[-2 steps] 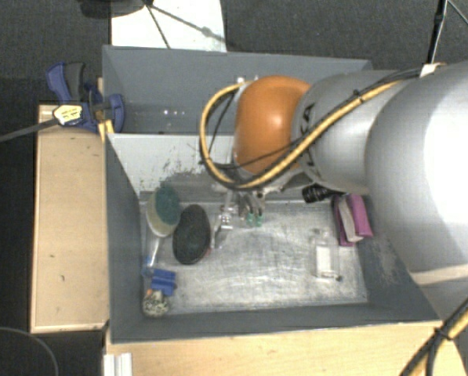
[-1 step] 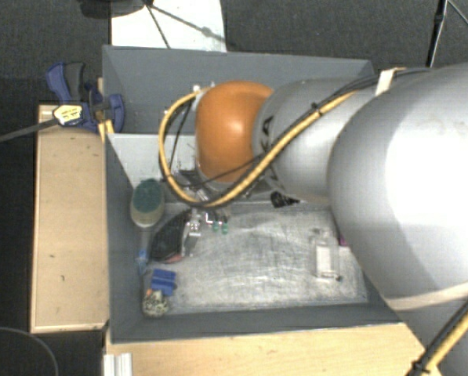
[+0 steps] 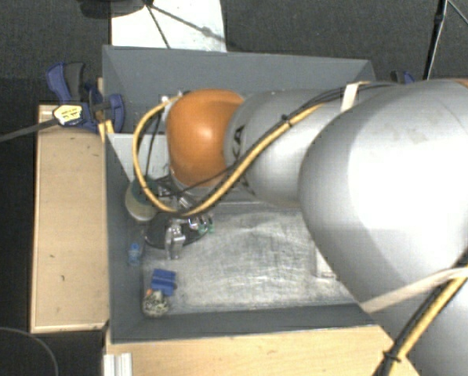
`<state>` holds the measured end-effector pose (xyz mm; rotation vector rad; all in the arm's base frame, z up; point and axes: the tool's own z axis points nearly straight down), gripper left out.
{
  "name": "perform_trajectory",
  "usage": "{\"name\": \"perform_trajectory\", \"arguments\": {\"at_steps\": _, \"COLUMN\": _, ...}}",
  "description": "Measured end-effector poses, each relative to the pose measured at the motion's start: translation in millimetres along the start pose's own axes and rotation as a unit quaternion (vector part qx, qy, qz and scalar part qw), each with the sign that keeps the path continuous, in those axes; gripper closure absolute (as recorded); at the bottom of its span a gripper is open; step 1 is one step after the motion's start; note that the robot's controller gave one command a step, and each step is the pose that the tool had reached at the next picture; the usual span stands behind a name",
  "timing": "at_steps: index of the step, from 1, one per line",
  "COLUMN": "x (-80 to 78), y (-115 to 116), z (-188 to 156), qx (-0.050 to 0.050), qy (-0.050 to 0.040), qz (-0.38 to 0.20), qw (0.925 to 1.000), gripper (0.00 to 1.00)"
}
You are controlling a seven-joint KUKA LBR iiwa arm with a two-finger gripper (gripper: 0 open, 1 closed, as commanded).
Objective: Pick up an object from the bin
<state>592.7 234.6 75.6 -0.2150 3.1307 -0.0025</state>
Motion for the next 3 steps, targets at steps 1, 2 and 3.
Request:
{"name": "perform_trajectory", "arguments": {"at_steps": 1, "x": 28.1, "y": 1.0, "z": 3.8, "qx": 0.0, "qy": -0.0015, "qz": -0.063, "qw": 0.998, "gripper": 0.0}}
{"name": "perform_trajectory", "arguments": {"at_steps": 2, "x": 27.9, "y": 1.2, "z": 3.4, "qx": 0.0, "qy": -0.0018, "qz": -0.063, "qw": 0.998, "gripper": 1.0}}
{"name": "perform_trajectory", "arguments": {"at_steps": 3, "x": 25.3, "y": -10.4, "z": -159.3, "qx": -0.002, "qy": -0.0037, "qz": -0.082, "qw": 0.9967, "gripper": 1.0}}
